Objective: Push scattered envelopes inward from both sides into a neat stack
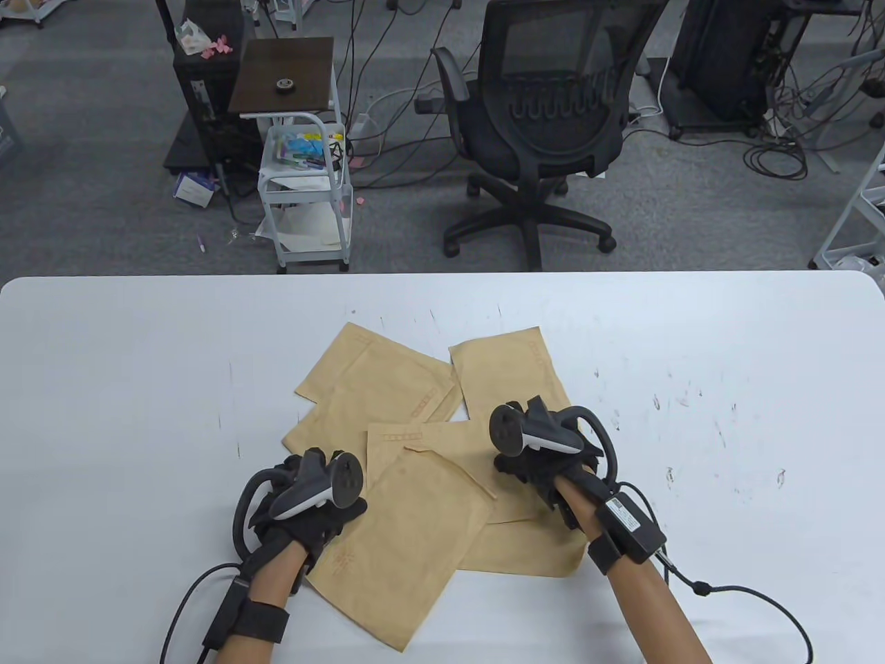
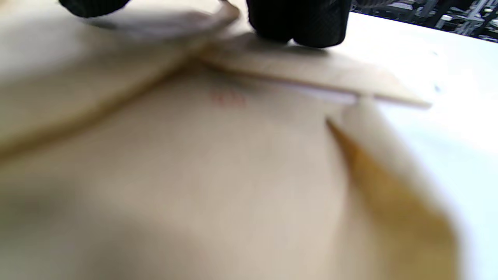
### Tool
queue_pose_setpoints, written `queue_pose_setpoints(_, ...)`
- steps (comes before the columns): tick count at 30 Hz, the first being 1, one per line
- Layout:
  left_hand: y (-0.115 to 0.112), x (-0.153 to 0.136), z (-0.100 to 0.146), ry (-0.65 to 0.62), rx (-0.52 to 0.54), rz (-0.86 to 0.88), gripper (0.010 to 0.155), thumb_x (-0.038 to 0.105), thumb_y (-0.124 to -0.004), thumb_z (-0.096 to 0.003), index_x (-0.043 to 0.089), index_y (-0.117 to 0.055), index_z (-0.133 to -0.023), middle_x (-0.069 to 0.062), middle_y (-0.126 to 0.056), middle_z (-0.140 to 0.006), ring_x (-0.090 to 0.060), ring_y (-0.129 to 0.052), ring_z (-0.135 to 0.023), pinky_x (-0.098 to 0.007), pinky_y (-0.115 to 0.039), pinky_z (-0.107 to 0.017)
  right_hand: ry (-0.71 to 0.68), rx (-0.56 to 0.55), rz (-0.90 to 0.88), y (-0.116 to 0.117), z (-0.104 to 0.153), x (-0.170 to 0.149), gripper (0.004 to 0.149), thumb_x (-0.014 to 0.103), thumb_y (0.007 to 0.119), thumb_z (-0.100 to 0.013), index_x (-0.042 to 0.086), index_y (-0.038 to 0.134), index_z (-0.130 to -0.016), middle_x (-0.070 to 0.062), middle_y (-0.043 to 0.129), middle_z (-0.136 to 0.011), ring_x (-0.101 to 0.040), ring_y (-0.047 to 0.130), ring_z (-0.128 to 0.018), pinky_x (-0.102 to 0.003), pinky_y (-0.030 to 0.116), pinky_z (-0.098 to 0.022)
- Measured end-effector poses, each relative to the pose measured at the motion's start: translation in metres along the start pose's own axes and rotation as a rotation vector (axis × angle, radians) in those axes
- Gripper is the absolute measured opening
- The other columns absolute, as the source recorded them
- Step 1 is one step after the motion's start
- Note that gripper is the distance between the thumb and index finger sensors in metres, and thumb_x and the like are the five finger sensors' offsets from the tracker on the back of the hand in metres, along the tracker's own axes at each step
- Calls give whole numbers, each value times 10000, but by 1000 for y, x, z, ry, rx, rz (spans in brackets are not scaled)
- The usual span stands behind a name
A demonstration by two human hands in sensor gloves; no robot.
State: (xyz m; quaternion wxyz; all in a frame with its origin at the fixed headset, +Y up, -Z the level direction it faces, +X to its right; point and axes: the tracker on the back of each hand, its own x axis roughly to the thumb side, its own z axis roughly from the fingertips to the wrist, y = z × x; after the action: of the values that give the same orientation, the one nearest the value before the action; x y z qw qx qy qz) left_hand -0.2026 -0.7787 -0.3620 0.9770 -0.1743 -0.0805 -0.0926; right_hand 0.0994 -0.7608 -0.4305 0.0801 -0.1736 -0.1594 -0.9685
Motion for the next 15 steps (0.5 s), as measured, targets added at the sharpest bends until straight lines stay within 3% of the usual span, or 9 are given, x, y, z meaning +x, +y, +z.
queue_pose_setpoints(2, 6, 1, 5, -45, -50, 40, 874, 659, -559, -439, 223, -250, -1131, -203, -255, -1178, -500, -338, -1079, -670, -377, -785, 17, -19, -18, -10, 4, -3, 837, 524, 594, -485, 74, 263, -1108, -260, 559, -1119, -551, 533, -965, -728, 400, -690)
queue_pose_setpoints(4, 6, -1, 10, -241, -219, 231, 952, 667, -596, -435, 222, -107, -1120, -210, 7, -1148, -511, -84, -1069, -717, -195, -755, 65, -65, -36, -10, 0, -10, 829, 511, 603, -485, 68, 284, -1108, -280, 504, -1135, -574, 491, -975, -737, 387, -688)
queue_pose_setpoints(6, -1, 4, 10, -305, -316, 360, 1021, 662, -643, -440, 239, 29, -1083, -209, 152, -1097, -510, 68, -1030, -721, -83, -730, 76, 11, -52, -2, -8, -15, 854, 527, 588, -485, 63, 226, -1104, -280, 385, -1157, -584, 372, -997, -740, 346, -686)
queue_pose_setpoints(7, -9, 10, 6, -286, -311, 349, 1017, 641, -671, -439, 240, 13, -1077, -206, 147, -1095, -507, 73, -1027, -720, -64, -725, 69, 39, -87, 5, -14, -17, 865, 536, 583, -483, 43, 223, -1096, -258, 451, -1143, -579, 377, -992, -738, 347, -679)
queue_pose_setpoints(8, -15, 14, 3, -262, -303, 272, 1015, 630, -678, -440, 227, 4, -1074, -209, 112, -1102, -507, 49, -1030, -718, -71, -722, 41, 60, -135, 10, -17, -16, 859, 537, 579, -487, 26, 234, -1085, -275, 384, -1123, -558, 427, -975, -726, 370, -671)
queue_pose_setpoints(9, -22, 21, 0, -236, -302, 107, 1021, 677, -590, -391, 225, 50, -1045, -201, 133, -1081, -501, 75, -1010, -716, -84, -722, 13, 19, -201, 10, -16, -12, 852, 528, 583, -487, 20, 241, -1079, -290, 348, -1112, -577, 373, -955, -720, 371, -659)
queue_pose_setpoints(10, -21, 21, 0, -260, -288, 67, 1041, 732, -495, -366, 195, 109, -1022, -230, 151, -1061, -523, 69, -990, -719, -132, -720, 6, -21, -209, 7, -14, -10, 845, 518, 597, -482, 16, 274, -1080, -277, 405, -1113, -569, 420, -954, -716, 387, -663)
queue_pose_setpoints(12, -16, 24, 0, -238, -185, 175, 1016, 678, -574, -399, 181, 14, -1062, -227, 20, -1120, -521, -45, -1040, -706, -181, -749, -80, -48, -236, -4, -7, -4, 833, 516, 597, -487, 12, 314, -1087, -222, 583, -1090, -522, 564, -941, -705, 427, -667)
queue_pose_setpoints(15, -18, 27, -3, -225, -219, 206, 966, 645, -549, -423, 188, 16, -1060, -213, 59, -1104, -513, 6, -1022, -696, -154, -745, -67, 18, -233, -14, -2, -1, 830, 521, 598, -489, 31, 311, -1095, -192, 660, -1079, -496, 637, -940, -711, 443, -687)
